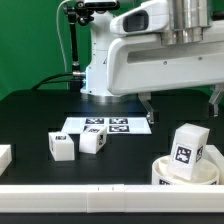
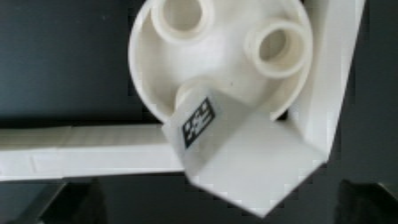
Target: Assemble stool
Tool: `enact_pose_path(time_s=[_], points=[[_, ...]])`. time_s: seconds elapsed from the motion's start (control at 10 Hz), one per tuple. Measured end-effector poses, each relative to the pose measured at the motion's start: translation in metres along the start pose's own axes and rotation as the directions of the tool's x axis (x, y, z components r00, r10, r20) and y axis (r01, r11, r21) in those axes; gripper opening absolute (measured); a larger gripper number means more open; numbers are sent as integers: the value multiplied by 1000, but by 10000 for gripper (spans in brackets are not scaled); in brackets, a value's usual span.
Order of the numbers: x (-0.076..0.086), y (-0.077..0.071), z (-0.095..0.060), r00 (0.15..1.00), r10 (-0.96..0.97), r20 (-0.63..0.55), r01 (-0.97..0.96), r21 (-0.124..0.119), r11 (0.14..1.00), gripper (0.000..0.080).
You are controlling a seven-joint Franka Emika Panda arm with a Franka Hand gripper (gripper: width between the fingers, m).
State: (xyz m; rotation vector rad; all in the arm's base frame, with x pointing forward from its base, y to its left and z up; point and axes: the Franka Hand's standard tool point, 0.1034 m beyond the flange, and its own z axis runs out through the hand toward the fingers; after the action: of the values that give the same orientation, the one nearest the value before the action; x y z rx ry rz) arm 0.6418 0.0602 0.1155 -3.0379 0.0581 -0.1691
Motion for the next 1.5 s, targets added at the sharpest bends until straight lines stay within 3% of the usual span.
enact_pose_path(time_s=[0.4,0.6,0.8,1.3,1.5], points=[[-1,-1,2,1000,5,4,-5,2,1000,649],[-2,-2,2,991,137,7,-137,8,991,649],[3,3,1,906,423,12,-423,-4,906,649],[2,-3,5,741,671,27,-671,8,741,649],[7,-1,16,732,681,38,-681,-6,732,649]])
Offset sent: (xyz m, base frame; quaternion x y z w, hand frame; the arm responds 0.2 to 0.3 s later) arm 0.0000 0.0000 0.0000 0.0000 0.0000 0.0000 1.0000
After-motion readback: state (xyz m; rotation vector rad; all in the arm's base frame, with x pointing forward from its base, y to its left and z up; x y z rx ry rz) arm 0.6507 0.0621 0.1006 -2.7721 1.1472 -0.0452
